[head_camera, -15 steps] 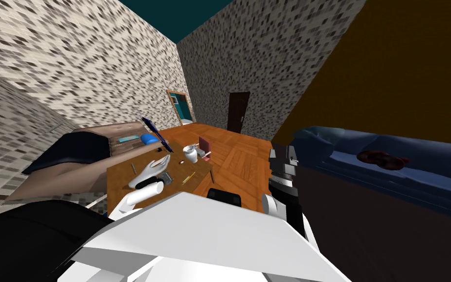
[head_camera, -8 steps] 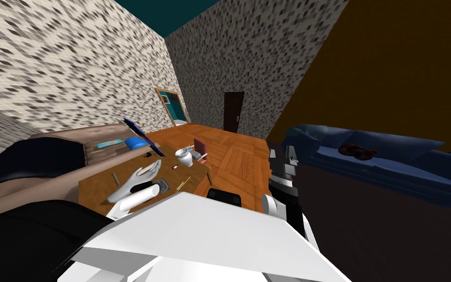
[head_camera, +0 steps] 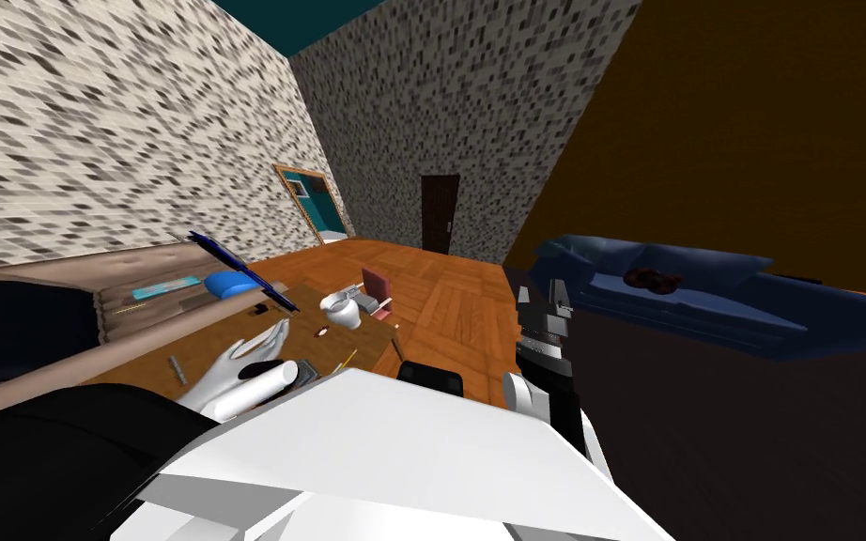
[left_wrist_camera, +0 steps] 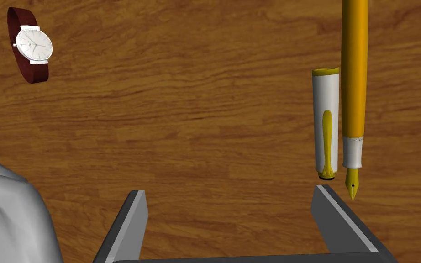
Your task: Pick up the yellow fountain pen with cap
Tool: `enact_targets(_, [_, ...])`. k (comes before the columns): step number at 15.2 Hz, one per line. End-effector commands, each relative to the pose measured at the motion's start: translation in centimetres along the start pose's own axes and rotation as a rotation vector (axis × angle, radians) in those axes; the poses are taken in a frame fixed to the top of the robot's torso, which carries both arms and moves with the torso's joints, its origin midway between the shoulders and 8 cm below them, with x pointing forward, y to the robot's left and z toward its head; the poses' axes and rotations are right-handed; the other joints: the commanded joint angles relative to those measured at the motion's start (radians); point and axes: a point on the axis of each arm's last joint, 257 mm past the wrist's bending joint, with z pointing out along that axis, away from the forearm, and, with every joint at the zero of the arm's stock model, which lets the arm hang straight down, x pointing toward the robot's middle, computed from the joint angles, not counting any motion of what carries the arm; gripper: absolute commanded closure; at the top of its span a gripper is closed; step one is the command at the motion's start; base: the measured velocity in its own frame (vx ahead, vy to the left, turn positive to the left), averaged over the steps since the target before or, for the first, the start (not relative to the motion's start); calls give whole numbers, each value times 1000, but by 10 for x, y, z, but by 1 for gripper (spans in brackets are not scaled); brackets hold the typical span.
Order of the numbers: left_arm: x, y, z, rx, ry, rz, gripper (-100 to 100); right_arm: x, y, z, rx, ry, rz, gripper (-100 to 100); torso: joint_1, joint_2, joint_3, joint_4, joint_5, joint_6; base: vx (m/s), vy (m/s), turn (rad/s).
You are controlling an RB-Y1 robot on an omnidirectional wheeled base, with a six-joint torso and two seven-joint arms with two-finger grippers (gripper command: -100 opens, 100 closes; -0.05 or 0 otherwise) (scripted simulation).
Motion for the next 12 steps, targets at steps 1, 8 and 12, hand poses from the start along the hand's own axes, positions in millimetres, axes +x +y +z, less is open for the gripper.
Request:
enact_targets(1, [-16, 13, 2, -55, -31, -48, -100, 0, 0, 0, 0, 0, 0, 0, 0, 0, 0, 0, 0, 0, 51, 9, -166])
enact_targets(8, [-53, 59, 0, -216, -109, -159, -100, 0, 0, 0, 0, 0, 0, 0, 1, -2, -1, 0, 0, 0, 68, 20, -165])
enact_targets(12, [-69, 82, -3, -296, -144, -220, -100, 0, 0, 0, 0, 0, 0, 0, 0, 0, 0, 0, 0, 0, 41, 14, -102])
